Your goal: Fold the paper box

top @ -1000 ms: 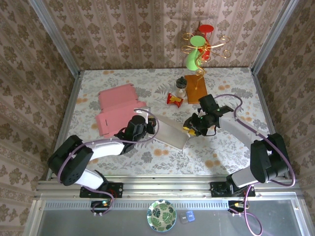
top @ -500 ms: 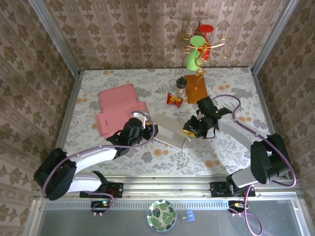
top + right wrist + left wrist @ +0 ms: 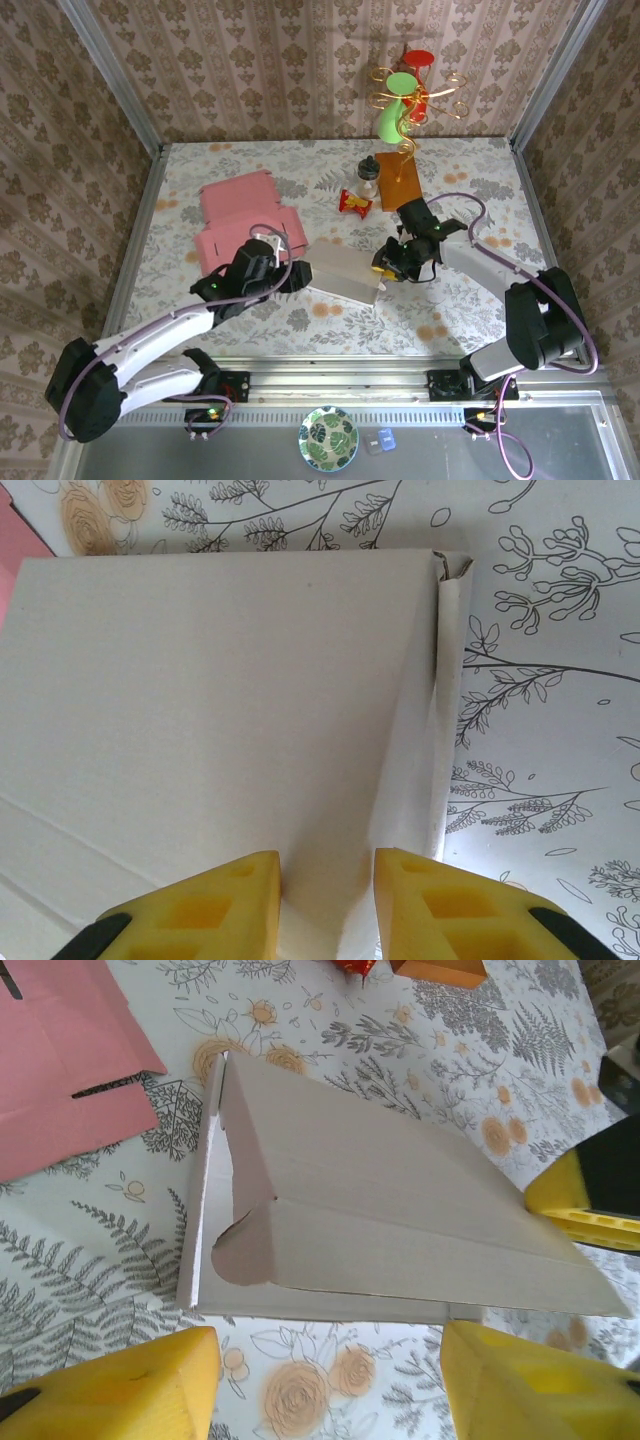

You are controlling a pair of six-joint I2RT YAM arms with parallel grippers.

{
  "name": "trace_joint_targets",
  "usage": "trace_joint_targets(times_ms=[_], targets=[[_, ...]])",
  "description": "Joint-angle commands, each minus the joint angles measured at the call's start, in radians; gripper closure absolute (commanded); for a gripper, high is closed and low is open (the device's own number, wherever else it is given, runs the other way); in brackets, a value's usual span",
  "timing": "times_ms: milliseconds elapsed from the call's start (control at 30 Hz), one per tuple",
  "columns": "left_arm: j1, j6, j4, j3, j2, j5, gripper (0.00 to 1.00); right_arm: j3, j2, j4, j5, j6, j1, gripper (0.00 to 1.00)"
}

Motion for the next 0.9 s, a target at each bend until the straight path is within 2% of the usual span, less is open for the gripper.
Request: trace_joint_targets(times_ms=[0, 100, 200, 267, 367, 467, 567, 667, 867], targets=[[0.038, -0.023, -0.143, 0.099, -0.012, 0.097, 0.39, 0.028, 0.016, -0.01, 0.024, -0.022, 0.008, 0.68], [0.067, 0.001, -0.244, 0.199, 0.022, 0.112, 0.4, 0.035, 0.025, -0.014, 0.028, -0.03, 0.008, 0.68], [0.131, 0.056, -0.4, 0.326, 0.098, 0.068, 0.39, 0.044, 0.029, -0.022, 0.03, -0.038, 0.008, 0.68], [0.188, 0.114, -0.496, 0.431, 0.199, 0.074, 0.39, 0.049, 0.029, -0.028, 0.037, -0.044, 0.008, 0.68], [0.217, 0.231, -0.555, 0.558, 0.381, 0.101, 0.39, 0.058, 0.036, -0.038, 0.04, -0.056, 0.009, 0.68], [0.218, 0.305, -0.551, 0.642, 0.534, 0.149, 0.39, 0.06, 0.045, -0.042, 0.04, -0.068, 0.008, 0.67], [0.21, 0.337, -0.535, 0.692, 0.656, 0.143, 0.39, 0.056, 0.049, -0.042, 0.044, -0.08, 0.009, 0.66], [0.196, 0.34, -0.455, 0.675, 0.705, 0.161, 0.39, 0.053, 0.05, -0.047, 0.05, -0.091, 0.008, 0.64], [0.175, 0.324, -0.444, 0.626, 0.736, 0.129, 0.44, 0.05, 0.06, -0.048, 0.053, -0.102, 0.006, 0.62]])
